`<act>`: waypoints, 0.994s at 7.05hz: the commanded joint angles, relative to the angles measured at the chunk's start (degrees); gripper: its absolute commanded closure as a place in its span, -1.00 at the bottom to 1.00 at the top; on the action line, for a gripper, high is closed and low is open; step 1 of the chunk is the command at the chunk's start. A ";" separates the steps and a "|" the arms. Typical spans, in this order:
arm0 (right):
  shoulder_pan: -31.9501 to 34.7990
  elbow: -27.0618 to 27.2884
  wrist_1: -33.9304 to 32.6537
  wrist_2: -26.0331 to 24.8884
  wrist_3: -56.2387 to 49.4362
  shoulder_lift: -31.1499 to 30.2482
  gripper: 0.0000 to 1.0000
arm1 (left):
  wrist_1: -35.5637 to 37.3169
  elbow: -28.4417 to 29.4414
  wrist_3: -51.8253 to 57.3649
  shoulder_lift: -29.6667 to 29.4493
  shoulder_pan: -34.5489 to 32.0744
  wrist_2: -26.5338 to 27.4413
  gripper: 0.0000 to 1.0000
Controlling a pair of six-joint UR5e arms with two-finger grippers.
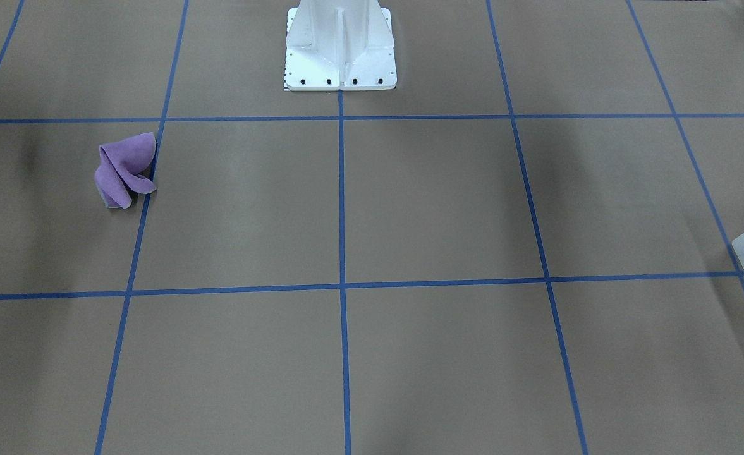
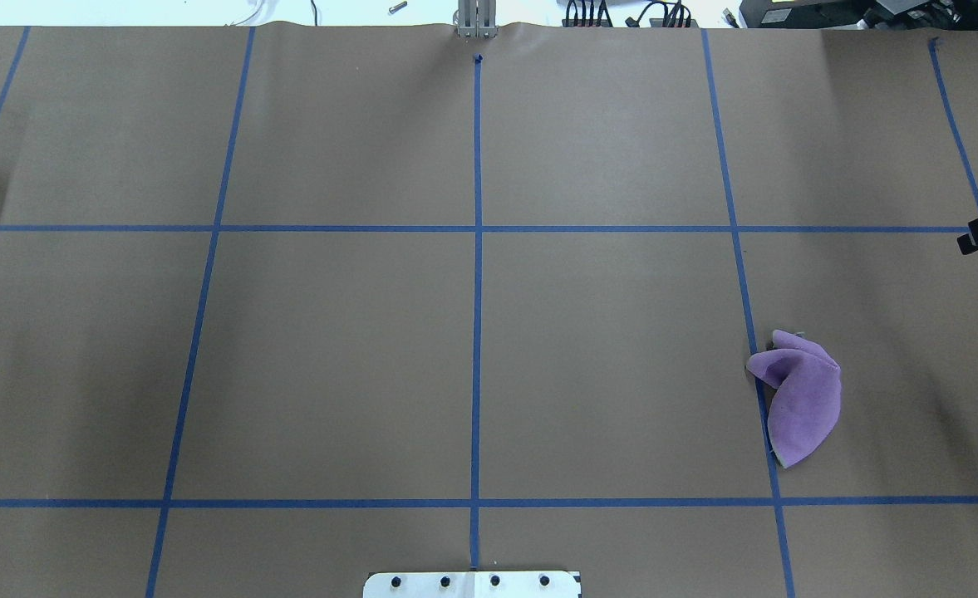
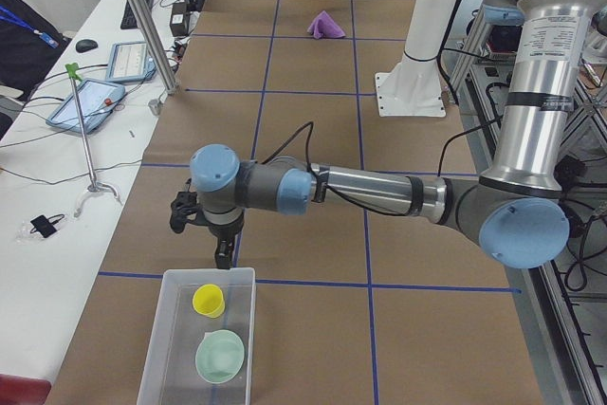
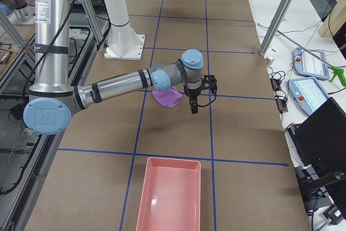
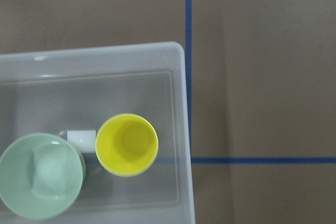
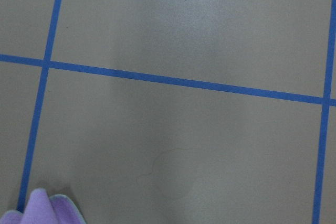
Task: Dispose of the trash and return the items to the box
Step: 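Release the cup in the clear bin while the right arm reaches toward the purple cloth, then lower the right gripper onto the purple cloth and pinch it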
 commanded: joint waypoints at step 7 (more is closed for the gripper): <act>-28.35 8.87 0.00 -17.40 26.40 0.71 -0.47 | 2.55 -7.97 0.04 5.38 0.23 -0.02 -0.99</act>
